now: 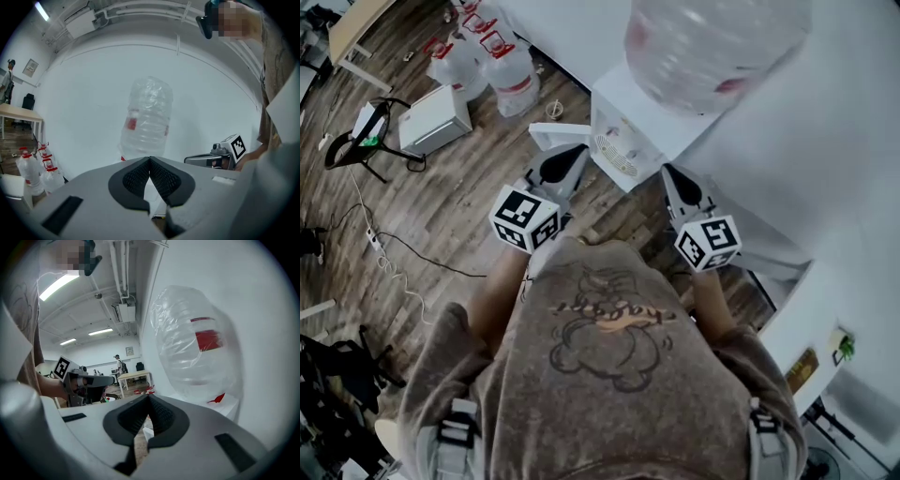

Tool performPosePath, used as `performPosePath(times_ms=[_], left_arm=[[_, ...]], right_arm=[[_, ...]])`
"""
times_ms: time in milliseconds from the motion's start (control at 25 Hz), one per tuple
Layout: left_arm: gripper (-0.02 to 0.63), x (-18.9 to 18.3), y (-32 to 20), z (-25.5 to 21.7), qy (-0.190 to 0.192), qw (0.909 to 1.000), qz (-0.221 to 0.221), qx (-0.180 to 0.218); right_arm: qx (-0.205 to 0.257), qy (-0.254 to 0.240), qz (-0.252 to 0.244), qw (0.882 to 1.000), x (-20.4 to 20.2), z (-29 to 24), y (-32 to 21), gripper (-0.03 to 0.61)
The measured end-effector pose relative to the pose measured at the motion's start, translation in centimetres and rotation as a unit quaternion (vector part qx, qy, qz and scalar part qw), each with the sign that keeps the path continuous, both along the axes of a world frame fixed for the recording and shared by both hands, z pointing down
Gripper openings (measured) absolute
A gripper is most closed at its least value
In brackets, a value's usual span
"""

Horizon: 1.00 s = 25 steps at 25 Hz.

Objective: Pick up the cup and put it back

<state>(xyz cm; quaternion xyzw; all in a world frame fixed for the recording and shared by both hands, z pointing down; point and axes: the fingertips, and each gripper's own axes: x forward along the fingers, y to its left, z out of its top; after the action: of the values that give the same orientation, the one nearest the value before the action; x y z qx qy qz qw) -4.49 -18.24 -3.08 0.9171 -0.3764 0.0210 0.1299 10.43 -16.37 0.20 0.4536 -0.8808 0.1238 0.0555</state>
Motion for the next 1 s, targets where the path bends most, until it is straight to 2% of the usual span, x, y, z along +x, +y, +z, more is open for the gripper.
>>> performPosePath(times_ms=[440, 1000], left_arm=[[0.003, -1.0, 2.5, 0.2, 0.000, 0.9995, -0.031, 0.000], [0.003, -0.6, 3.4, 1.6, 0.002, 0.9990, -0.038, 0.024]], right_arm=[[0.024, 0.011, 0.014, 1.000, 1.2, -2.2, 1.0, 0.002], [0.022, -0.003, -0.003, 1.000, 0.9, -0.1, 2.1, 0.002]])
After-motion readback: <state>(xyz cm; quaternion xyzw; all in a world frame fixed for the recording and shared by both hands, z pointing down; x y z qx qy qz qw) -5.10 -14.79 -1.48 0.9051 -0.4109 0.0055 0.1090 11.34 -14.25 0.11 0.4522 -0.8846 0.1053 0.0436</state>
